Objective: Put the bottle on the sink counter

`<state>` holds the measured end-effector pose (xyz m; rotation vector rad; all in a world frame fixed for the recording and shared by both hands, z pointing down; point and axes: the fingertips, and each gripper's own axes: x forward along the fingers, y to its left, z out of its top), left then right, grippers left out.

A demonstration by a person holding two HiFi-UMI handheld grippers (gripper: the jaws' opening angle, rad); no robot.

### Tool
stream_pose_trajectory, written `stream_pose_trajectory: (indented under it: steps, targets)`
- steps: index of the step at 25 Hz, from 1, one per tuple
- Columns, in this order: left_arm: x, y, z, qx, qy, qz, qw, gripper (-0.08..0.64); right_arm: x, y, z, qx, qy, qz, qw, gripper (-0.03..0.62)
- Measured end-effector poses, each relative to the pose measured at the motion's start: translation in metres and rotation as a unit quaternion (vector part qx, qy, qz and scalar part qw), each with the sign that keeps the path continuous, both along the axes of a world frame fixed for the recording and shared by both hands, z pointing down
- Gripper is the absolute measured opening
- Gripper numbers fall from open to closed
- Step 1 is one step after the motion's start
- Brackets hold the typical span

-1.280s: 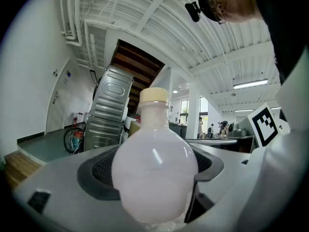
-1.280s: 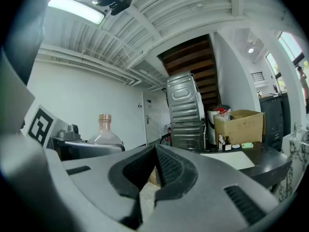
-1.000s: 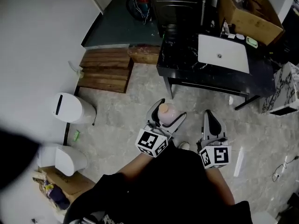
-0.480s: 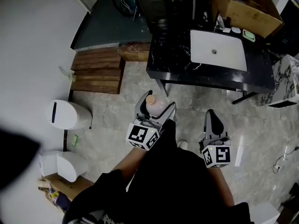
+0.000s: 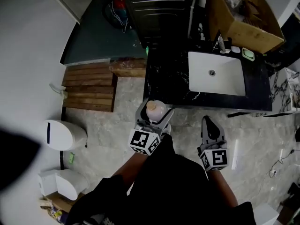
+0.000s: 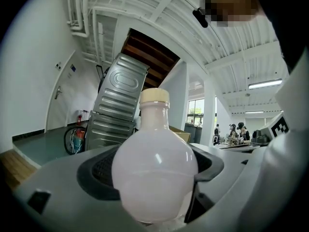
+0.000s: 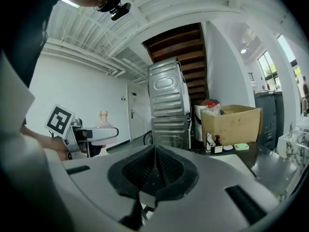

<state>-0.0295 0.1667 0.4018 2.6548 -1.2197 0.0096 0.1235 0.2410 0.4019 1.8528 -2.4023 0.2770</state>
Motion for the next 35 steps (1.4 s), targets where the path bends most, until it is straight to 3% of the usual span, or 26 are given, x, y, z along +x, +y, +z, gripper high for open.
stream_pose_trajectory:
  steps: [10,18,26,35]
  targets:
    - [-0.017,-0.097,0.006,-0.002,-0.009,0.035,0.9994,0.393,-0.027,-0.099,0.0,0.001,0.005,0.018,1.0,0.04]
    - [-0.015,-0.151,0.025,-0.001,-0.013,0.067,0.9977,0.393,-0.032,-0.143,0.004,-0.006,-0.001,0.046,0.999,0.04]
    - [0.001,-0.198,0.039,0.012,-0.022,0.061,0.9978,0.393,-0.039,-0.179,0.009,-0.006,0.01,0.026,1.0,0.04]
    - [0.014,-0.275,0.065,0.011,-0.052,0.022,0.9983,0.393,-0.037,-0.264,0.02,0.026,-0.004,-0.018,0.999,0.04]
